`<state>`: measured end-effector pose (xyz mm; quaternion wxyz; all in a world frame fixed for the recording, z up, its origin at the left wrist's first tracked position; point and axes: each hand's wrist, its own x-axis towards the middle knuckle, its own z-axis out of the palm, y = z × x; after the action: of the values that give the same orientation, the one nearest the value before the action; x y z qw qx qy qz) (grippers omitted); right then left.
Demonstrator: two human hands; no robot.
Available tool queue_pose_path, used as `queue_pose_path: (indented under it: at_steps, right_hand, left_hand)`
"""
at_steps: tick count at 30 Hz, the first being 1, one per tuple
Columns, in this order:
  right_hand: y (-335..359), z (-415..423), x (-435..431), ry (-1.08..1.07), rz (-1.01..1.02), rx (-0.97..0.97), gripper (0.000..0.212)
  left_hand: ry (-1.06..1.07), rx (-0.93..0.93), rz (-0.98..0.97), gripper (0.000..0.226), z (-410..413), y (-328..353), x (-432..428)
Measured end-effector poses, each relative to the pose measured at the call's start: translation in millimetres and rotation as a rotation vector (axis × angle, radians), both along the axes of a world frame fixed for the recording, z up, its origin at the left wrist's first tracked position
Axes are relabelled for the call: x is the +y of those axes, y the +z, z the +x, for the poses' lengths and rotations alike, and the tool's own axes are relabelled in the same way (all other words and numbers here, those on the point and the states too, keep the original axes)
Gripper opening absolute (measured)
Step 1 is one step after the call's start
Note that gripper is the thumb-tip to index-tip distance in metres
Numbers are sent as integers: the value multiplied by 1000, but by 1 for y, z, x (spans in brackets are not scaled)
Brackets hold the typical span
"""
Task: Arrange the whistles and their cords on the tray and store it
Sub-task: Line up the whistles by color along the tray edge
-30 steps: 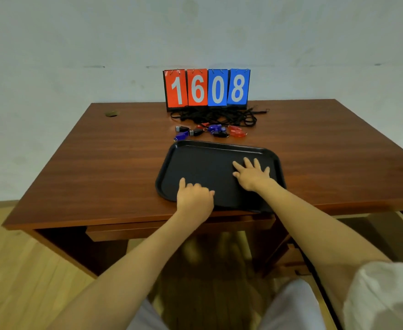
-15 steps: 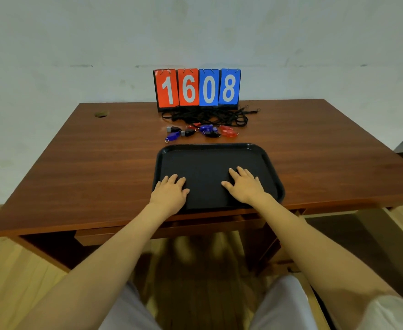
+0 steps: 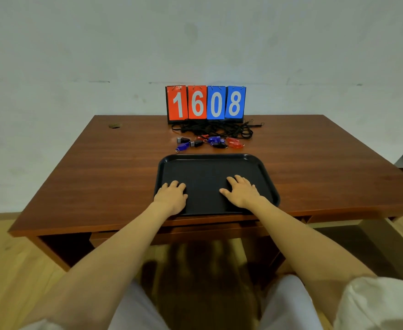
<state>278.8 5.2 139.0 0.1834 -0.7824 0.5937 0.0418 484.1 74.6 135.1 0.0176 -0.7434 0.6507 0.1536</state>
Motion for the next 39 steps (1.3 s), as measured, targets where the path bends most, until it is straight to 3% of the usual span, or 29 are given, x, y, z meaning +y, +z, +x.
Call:
queue_pose_path:
  at_steps: [6,13,19,24,29,39]
  right_hand:
    - [23,4,-41,68,-20,106,52]
    - [43,24,-119,121,-151,-9,46]
    - [34,90,-178,234,-174,-169,48]
    - [17,137,-206,305,-189,-175,48]
    - [8,143,-214,276,-137,-93,36]
    - [12,136,-212,264,-23,-125,50]
  left_hand:
    - [-11,-52,37,36,-1,27,-46]
    - [65,-3,-143,25,10,49,-123]
    - [134,11,-188,41,46,43,-197]
    - [71,77,-141,53,72,23,-246]
    - [-12,22,-20,47,76,13,-261]
    - [207,151,-227,29,68,31,-240]
